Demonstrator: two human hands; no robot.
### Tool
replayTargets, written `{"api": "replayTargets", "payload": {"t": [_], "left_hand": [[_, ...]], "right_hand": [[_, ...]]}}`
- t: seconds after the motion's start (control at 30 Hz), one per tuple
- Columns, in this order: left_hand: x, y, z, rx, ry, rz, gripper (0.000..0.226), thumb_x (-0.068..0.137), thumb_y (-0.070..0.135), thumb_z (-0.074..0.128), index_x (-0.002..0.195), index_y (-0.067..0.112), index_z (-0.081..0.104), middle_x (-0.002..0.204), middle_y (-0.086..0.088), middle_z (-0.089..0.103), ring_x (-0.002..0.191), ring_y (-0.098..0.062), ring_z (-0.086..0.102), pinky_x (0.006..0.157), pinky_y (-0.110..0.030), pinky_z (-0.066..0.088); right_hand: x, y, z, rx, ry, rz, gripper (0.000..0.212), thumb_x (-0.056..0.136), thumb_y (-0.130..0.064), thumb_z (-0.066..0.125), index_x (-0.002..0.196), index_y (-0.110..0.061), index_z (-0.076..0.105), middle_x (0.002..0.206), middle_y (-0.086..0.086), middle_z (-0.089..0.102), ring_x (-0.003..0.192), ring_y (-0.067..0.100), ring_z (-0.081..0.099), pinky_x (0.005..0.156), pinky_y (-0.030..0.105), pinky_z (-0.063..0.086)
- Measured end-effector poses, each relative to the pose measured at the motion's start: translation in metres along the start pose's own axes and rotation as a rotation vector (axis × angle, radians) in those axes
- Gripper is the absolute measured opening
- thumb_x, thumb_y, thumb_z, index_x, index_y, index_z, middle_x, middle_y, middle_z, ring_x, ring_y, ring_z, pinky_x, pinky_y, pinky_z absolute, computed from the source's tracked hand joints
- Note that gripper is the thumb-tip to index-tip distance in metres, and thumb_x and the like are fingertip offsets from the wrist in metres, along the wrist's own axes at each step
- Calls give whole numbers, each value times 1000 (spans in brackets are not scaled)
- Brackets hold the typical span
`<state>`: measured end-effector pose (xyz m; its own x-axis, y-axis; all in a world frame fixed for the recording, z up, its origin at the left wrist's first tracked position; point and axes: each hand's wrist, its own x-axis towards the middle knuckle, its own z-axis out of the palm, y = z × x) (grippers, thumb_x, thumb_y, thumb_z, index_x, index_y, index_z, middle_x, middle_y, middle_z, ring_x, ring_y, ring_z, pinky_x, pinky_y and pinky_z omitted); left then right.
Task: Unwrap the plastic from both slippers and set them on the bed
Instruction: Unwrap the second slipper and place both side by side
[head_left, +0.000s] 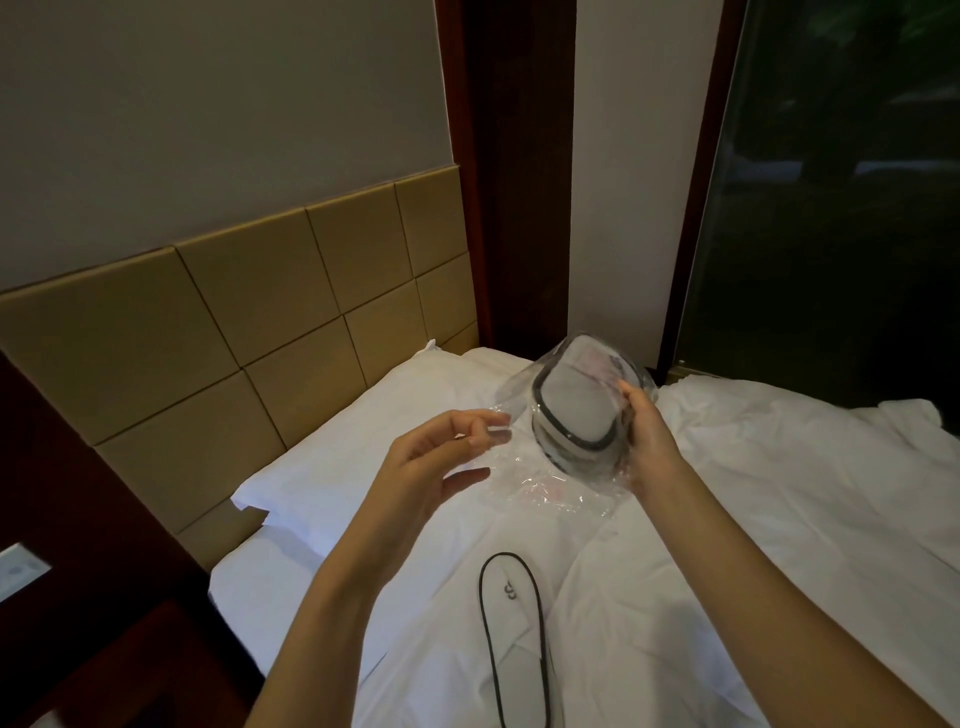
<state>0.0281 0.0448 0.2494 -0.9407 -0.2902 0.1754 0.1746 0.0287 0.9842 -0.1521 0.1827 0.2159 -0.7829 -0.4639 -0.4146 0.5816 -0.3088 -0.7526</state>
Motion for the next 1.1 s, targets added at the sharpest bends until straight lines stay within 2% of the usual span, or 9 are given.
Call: {"api": "replayTargets", "payload": {"t": [0.17,0.27,0.37,0.43,0.53,0.7,0.83,0.97,1.1], "left_hand": [[4,-2,5,-281,44,-6,13,88,25,49,90,15,57,119,-7,69,115,-26,62,88,-36,54],[4,-6,9,-345,77,-15,22,82,25,51,103,18,57,117,-1,70,112,-22,64,85,-35,54],[5,-12,16,-200,161,32,31,83,26,59,114,30,61,116,8,69,111,-17,64,83,-33,55],[4,-15,23,-36,251,97,21,85,34,65,104,43,68,111,13,70,107,-14,64,82,-31,55],[3,-16,29,88,387,187,15,80,41,61,89,47,71,96,19,72,95,-6,67,73,-21,54],[1,-17,31,144,477,253,14,86,33,57,86,34,71,85,15,74,87,-5,68,72,-16,53],[0,-21,30,151,495,202,17,91,27,54,86,25,69,83,15,74,86,-6,69,73,-18,54],[-2,-23,28,144,498,153,18,94,21,54,85,23,69,83,16,74,85,-5,70,69,-16,53],[-4,-23,27,141,502,123,19,95,20,52,85,19,68,86,12,75,88,-8,70,69,-18,54]], "right_hand": [[-2,2,7,174,-45,110,46,91,-46,55,131,-22,53,107,12,59,91,33,57,46,39,57],[-7,3,11,251,-71,195,40,91,-46,56,119,-18,55,102,16,59,90,37,58,48,44,58],[-14,7,18,299,-84,217,33,91,-44,56,96,-12,56,92,17,60,81,38,58,44,44,57],[-16,9,21,297,-89,212,32,92,-45,54,92,-12,55,91,17,60,80,38,58,42,44,56],[-17,12,22,292,-68,207,33,93,-45,53,101,-14,54,90,16,59,80,36,58,43,44,56],[-14,13,21,268,-22,182,48,94,-46,51,134,-22,45,94,17,56,83,38,56,59,50,53],[-13,8,21,262,12,158,49,93,-42,55,136,-21,44,90,15,55,77,37,55,58,50,51],[-8,7,21,251,58,127,53,92,-42,58,139,-23,43,103,15,54,81,37,54,65,51,50],[-5,6,21,284,85,104,44,90,-39,62,129,-24,48,100,13,57,82,35,56,65,49,51]]}}
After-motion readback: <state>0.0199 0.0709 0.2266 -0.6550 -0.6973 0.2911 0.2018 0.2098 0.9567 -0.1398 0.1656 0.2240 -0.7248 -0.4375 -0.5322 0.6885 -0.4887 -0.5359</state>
